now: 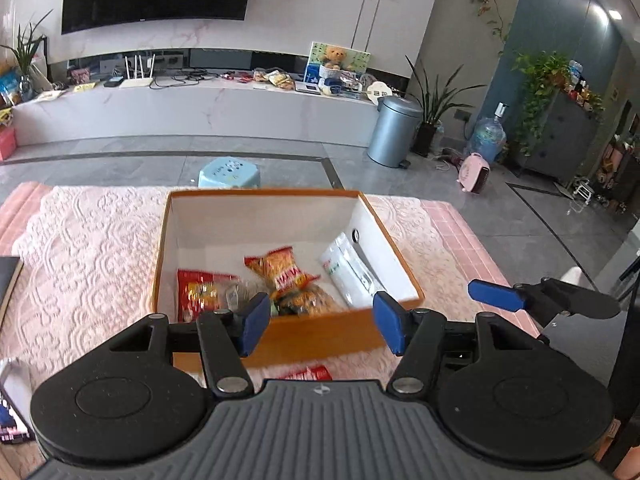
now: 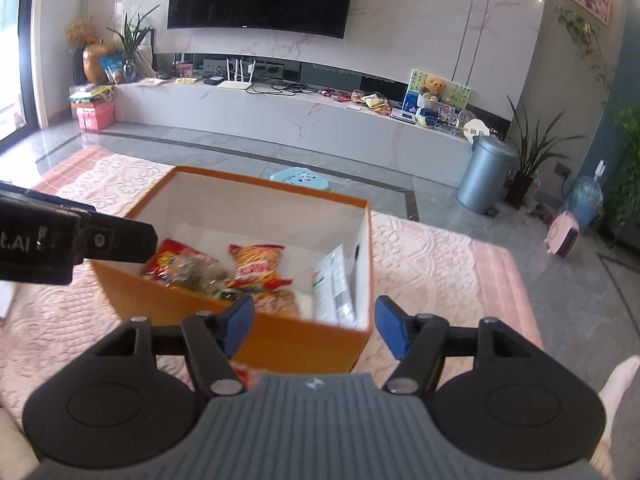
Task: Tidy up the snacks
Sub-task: 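Move both grippers back toward the remaining snacks in front of the box, then grasp the green sausage stick with the left gripper while the right grasps the clear candy bag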
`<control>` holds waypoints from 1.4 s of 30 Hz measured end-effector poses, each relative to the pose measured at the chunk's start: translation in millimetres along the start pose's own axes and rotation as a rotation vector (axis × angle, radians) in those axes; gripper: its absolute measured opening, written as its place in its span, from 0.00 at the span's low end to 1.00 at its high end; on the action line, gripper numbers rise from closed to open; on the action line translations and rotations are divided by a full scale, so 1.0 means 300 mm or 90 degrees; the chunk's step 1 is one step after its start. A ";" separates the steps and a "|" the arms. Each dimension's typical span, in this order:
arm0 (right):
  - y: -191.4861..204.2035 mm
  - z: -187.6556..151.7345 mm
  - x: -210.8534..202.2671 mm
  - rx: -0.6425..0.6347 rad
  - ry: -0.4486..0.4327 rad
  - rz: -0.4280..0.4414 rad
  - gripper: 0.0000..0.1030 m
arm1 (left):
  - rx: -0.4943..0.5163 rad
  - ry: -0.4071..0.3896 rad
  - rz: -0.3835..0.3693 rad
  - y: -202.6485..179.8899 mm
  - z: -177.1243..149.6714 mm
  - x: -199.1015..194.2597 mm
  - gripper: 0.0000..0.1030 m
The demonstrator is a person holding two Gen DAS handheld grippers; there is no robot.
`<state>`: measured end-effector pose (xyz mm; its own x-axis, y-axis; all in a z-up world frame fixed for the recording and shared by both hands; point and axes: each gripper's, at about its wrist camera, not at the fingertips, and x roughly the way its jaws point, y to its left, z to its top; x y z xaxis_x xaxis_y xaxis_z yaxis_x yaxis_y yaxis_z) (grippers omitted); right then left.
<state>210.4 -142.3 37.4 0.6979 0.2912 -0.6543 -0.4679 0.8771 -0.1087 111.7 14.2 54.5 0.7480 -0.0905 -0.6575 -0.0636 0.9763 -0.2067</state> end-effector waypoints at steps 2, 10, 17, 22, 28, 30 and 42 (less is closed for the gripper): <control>0.012 -0.034 -0.029 0.011 0.002 0.006 0.63 | -0.004 0.006 -0.007 0.010 -0.029 -0.016 0.67; 0.035 -0.173 -0.068 0.082 0.052 0.038 0.63 | -0.004 0.053 -0.010 0.030 -0.157 -0.039 0.67; 0.049 -0.281 -0.063 0.115 0.113 0.047 0.63 | 0.014 0.139 0.003 0.054 -0.261 0.006 0.67; 0.057 -0.341 -0.025 0.121 0.165 0.055 0.63 | 0.048 0.188 0.019 0.061 -0.319 0.053 0.67; 0.078 -0.411 0.023 0.100 0.207 0.058 0.63 | 0.031 0.241 0.021 0.097 -0.371 0.109 0.65; 0.083 -0.425 0.039 0.097 0.220 0.060 0.63 | 0.029 0.247 0.018 0.103 -0.378 0.117 0.64; 0.034 -0.419 0.106 0.152 0.234 0.063 0.63 | -0.051 0.231 0.027 0.196 -0.350 0.171 0.67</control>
<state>159.7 -172.2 -78.6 0.3963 0.2614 -0.8802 -0.3541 0.9280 0.1161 76.8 46.4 -67.5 0.4620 -0.1284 -0.8776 -0.1520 0.9634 -0.2209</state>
